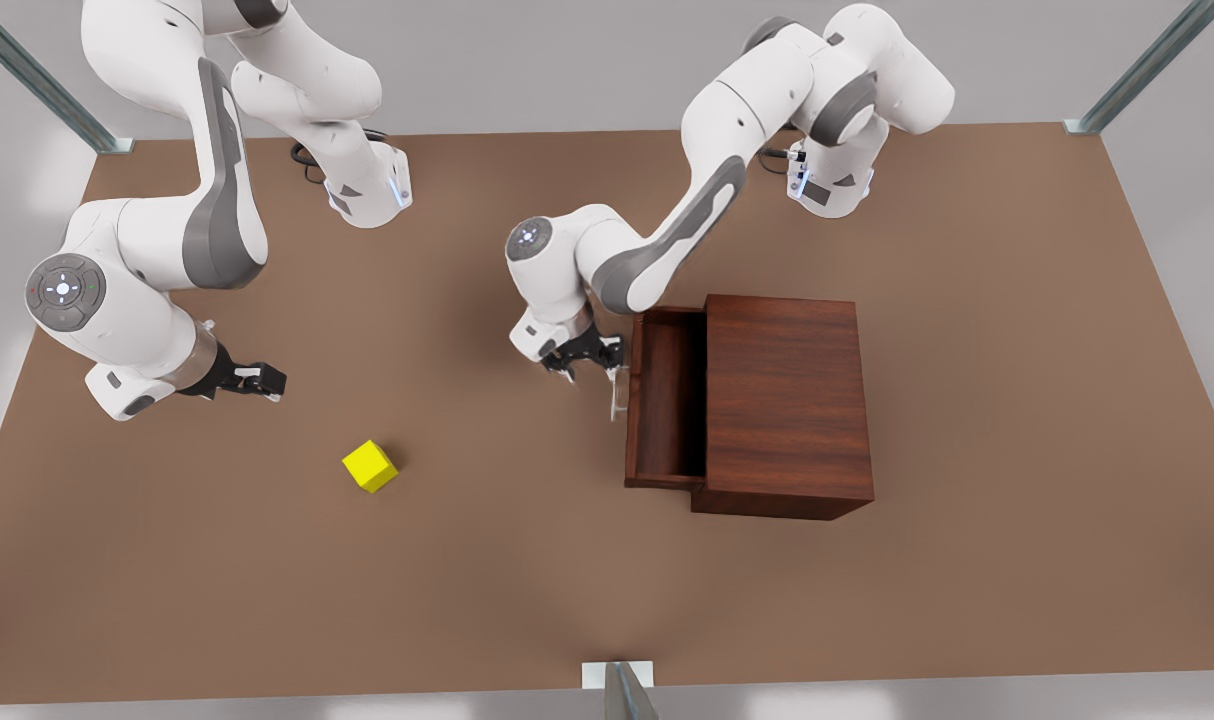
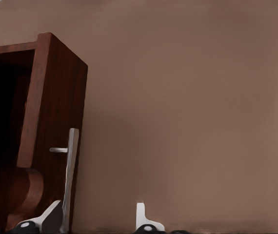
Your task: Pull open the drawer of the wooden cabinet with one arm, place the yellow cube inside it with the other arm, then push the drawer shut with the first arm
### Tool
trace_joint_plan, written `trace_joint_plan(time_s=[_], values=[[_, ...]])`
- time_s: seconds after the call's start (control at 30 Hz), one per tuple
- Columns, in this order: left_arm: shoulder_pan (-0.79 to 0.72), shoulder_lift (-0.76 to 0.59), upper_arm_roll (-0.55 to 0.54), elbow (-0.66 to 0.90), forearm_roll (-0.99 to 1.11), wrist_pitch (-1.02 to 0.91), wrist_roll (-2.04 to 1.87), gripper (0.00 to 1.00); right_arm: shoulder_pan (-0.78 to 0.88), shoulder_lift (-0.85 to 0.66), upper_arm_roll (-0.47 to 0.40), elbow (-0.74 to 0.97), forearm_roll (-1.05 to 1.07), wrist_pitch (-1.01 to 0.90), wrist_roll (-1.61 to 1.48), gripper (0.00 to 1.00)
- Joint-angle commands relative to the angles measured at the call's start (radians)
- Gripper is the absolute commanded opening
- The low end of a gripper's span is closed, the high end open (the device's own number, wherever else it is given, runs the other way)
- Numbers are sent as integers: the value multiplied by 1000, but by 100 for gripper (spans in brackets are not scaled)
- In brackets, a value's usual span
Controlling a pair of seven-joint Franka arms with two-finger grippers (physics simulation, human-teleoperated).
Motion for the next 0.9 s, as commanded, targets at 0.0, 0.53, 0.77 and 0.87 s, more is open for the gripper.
trace_joint_plan(time_s=[0.0,0.53,0.77,0.87], values=[[-22,-42,-46,79,-23,-323,-6,100,0,-1,0,0,2,0,0,100],[862,-593,77,-456,-437,-194,1018,100,94,192,11,57,42,131,709,100],[858,-560,76,-442,-437,-160,1017,100,84,211,9,-102,186,409,737,100],[855,-560,76,-442,-435,-160,1014,100,84,226,9,-125,206,495,815,100]])
